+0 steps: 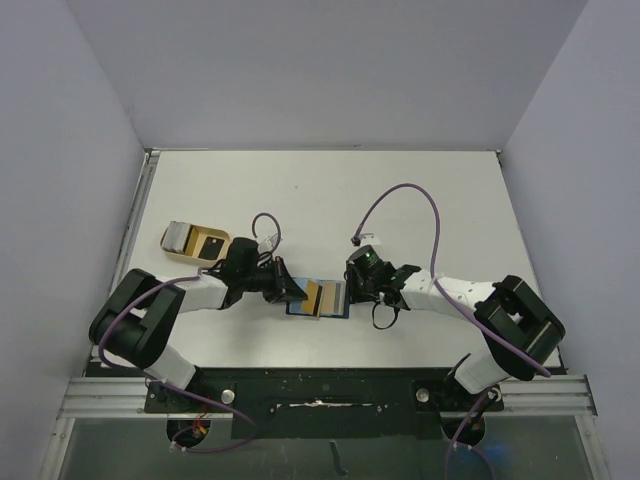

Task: Put the credit cards into the card holder
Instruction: Insert the credit card into the card holder.

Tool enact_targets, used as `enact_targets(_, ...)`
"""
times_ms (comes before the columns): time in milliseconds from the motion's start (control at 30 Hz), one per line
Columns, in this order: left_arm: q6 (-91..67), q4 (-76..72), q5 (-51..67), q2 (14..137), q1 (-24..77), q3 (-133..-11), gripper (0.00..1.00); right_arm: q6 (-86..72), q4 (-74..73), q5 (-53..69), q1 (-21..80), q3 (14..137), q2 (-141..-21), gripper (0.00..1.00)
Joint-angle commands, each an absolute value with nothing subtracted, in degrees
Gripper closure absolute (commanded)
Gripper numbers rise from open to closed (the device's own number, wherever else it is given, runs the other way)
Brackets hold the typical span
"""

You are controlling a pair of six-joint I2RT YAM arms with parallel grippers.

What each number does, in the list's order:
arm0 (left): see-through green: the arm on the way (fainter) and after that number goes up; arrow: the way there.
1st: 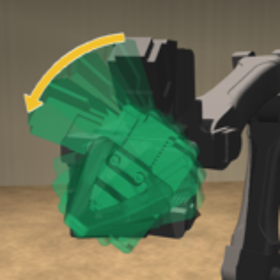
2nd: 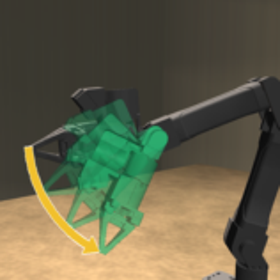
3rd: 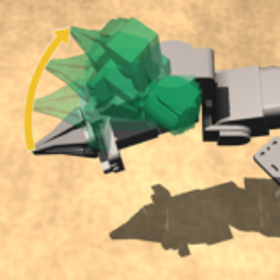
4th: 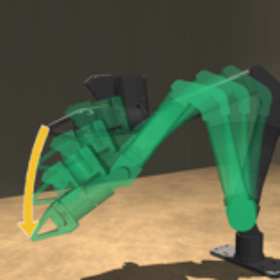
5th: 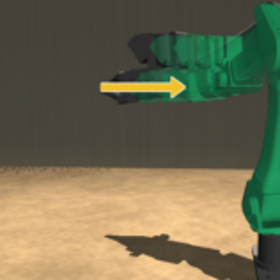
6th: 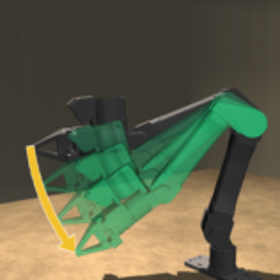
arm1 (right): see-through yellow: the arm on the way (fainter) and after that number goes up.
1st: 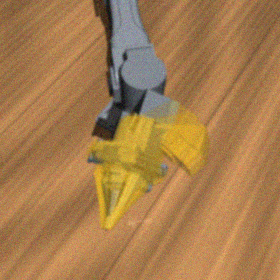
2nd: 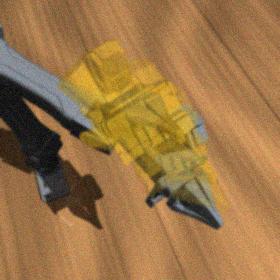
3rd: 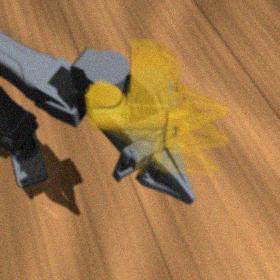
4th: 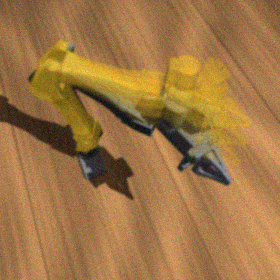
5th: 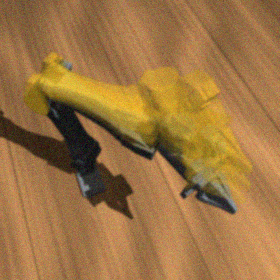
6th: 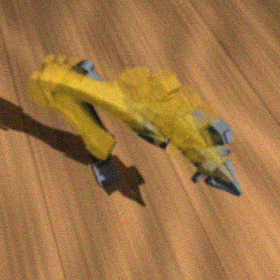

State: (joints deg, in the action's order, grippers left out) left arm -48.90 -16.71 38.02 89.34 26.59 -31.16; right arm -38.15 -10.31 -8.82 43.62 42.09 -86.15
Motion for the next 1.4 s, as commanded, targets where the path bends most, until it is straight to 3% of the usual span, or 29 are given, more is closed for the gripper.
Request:
enact_targets(0, -48.38, -21.36, 38.89, 91.17, 27.16, -30.74, 1.0, -38.76, -7.89, -9.49, 44.12, 41.7, -86.48, 0.74)
enact_targets(1367, -50.52, -17.4, 31.28, 95.67, 30.04, -34.75, 1.0, -39.29, -7.04, -9.23, 44.8, 41.31, -86.71, 0.75)
